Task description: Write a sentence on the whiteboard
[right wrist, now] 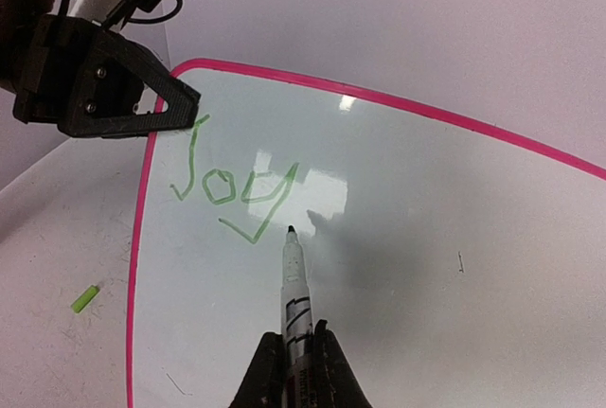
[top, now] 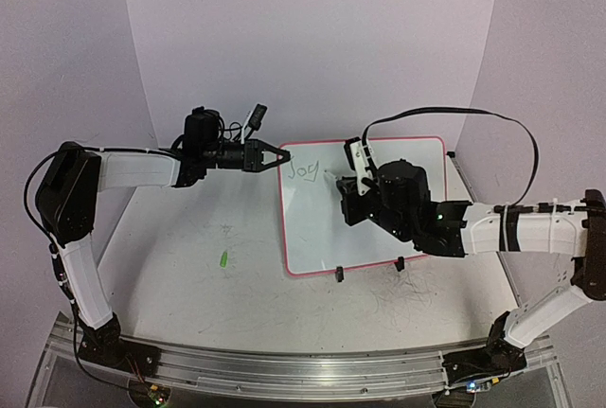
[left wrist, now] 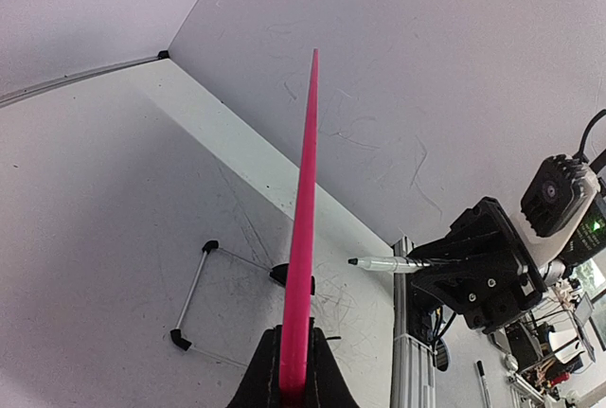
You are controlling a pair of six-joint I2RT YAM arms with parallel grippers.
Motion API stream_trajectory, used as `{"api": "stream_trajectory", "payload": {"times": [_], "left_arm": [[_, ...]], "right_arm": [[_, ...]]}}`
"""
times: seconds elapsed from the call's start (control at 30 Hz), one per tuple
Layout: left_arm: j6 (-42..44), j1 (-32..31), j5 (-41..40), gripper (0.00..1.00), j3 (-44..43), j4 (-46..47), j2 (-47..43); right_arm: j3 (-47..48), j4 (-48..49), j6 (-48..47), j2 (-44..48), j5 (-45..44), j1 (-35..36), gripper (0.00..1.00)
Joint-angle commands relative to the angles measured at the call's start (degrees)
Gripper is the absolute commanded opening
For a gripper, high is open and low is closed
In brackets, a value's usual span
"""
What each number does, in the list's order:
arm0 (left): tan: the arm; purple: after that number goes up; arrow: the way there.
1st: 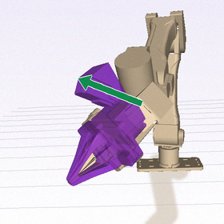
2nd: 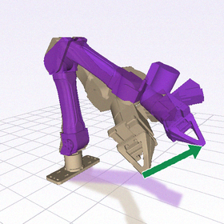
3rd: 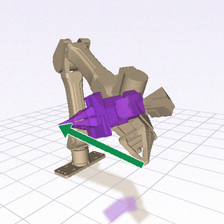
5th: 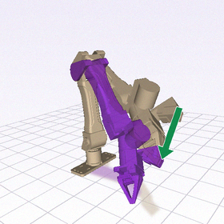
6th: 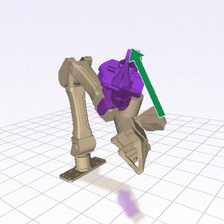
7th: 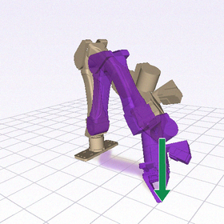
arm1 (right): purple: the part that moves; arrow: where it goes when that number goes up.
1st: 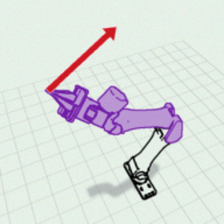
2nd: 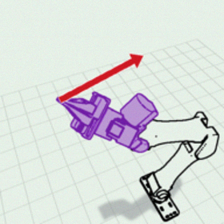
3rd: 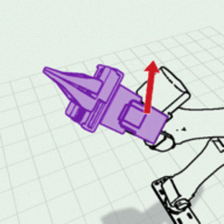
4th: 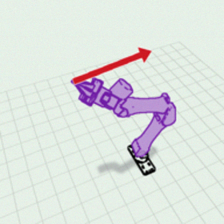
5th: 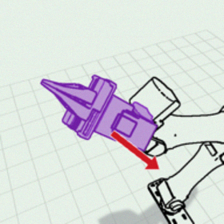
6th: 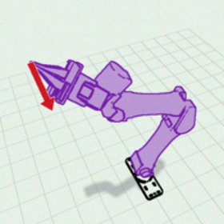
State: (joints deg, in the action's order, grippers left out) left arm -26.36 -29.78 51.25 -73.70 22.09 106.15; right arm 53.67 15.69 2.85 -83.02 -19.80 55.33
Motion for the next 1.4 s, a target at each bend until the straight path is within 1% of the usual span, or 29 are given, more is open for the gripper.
{"api": "stream_trajectory", "payload": {"times": [0.0, 0.13, 0.33, 0.53, 1.37], "left_arm": [[2.30, -0.57, -3.62, 0.00, 1.02, -0.84, -1.35], [2.57, -0.71, -3.81, 0.00, 1.26, -0.90, -1.38], [2.78, -0.75, -3.95, 0.00, 1.31, -0.88, -1.42], [2.80, -0.72, -3.95, 0.00, 1.35, -0.89, -1.54], [2.63, -0.72, -3.61, 0.00, 1.24, -0.90, -1.56]], "right_arm": [[3.96, 1.80, 0.76, -1.92, -1.37, 0.29, 0.00], [5.02, 2.22, 0.92, -2.85, -2.19, 0.29, 0.00], [4.58, 3.62, 0.51, -1.56, -5.73, 0.30, 0.00], [5.95, 3.70, 0.38, -3.51, -6.78, 0.03, 0.00], [7.29, 5.72, 0.20, -5.86, -7.46, -1.15, 0.00]]}}
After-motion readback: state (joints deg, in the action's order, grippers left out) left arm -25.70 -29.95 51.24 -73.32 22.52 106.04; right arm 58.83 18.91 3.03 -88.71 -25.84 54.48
